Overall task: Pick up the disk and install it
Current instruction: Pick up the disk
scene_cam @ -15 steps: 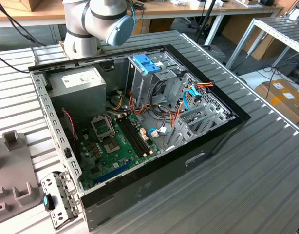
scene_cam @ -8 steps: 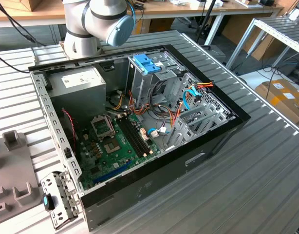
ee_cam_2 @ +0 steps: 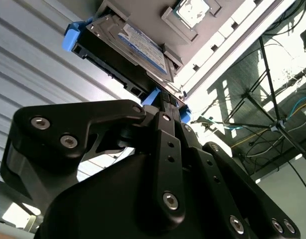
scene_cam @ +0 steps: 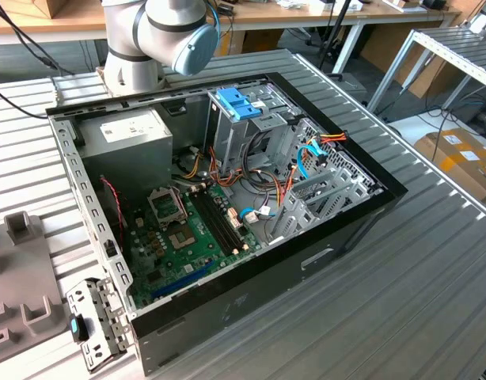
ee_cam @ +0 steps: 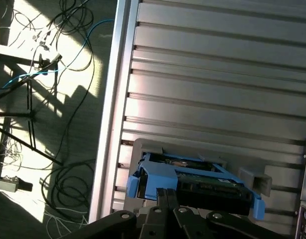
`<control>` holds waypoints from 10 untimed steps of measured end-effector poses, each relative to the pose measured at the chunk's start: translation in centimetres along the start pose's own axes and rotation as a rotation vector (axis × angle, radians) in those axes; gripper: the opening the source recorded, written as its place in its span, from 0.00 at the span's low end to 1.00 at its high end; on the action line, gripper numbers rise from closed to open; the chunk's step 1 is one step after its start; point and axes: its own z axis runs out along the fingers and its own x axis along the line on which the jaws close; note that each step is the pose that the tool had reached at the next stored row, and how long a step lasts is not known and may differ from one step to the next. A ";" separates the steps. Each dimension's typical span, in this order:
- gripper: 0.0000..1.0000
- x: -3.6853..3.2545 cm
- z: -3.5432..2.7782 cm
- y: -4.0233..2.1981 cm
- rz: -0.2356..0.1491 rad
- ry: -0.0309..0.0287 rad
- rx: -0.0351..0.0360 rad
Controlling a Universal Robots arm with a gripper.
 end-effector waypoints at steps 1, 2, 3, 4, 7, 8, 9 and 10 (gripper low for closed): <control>0.11 0.00 0.00 0.00 0.000 -0.0001 0.0000; 0.11 -0.01 0.01 0.00 0.000 -0.0002 -0.0001; 0.11 -0.03 0.02 0.00 0.000 -0.0003 -0.0001; 0.11 -0.06 0.01 0.00 0.000 -0.0002 0.0000; 0.11 -0.49 -0.02 -0.06 -0.015 -0.0003 0.0006; 0.11 -0.61 -0.02 -0.08 -0.023 -0.0006 0.0008; 0.11 -0.77 -0.02 -0.09 -0.047 -0.0012 0.0017; 0.11 -0.83 -0.02 -0.11 -0.076 -0.0016 0.0028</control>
